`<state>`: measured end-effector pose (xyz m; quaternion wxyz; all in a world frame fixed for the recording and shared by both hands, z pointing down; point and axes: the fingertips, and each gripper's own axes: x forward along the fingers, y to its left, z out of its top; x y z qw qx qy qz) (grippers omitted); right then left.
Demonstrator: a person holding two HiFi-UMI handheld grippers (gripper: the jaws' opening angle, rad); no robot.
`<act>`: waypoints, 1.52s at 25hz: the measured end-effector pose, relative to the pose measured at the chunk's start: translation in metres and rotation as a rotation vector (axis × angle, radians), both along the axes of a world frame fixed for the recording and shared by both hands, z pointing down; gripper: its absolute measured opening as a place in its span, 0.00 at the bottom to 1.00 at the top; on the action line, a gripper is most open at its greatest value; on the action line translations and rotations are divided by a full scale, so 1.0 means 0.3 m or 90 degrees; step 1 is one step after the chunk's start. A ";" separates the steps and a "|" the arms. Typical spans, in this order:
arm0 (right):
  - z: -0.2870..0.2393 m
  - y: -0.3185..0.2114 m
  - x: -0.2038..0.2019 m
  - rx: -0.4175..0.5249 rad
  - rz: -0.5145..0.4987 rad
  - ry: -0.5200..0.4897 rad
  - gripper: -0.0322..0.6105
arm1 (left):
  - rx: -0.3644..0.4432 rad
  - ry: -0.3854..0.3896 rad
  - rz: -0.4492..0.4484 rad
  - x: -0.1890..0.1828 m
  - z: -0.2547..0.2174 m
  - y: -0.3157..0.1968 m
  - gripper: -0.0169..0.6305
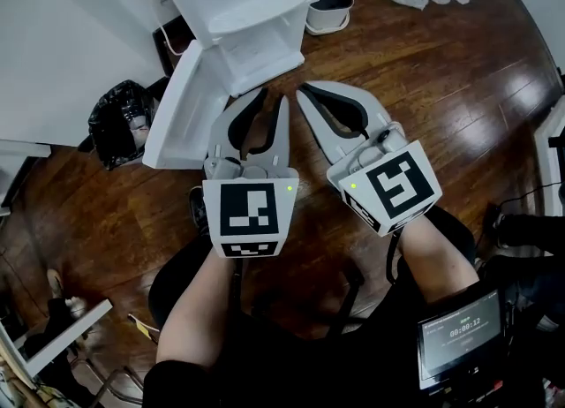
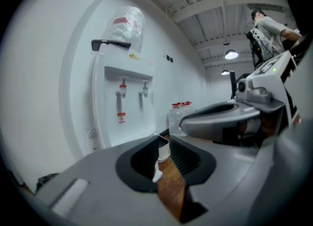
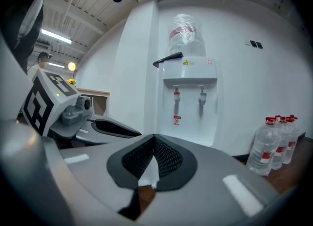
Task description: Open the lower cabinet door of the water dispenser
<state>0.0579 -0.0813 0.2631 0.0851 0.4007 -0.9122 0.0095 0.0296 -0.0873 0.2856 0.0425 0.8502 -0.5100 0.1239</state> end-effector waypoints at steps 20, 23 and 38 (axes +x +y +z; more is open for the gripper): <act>0.028 -0.054 0.081 -0.038 0.041 -0.022 0.06 | -0.005 -0.011 0.040 0.046 0.030 -0.009 0.17; 0.031 -0.053 0.080 -0.039 0.040 -0.022 0.06 | -0.002 -0.006 0.043 0.057 0.034 -0.005 0.17; 0.047 -0.053 0.076 -0.045 0.039 -0.022 0.06 | -0.008 0.014 0.012 0.010 0.040 -0.046 0.16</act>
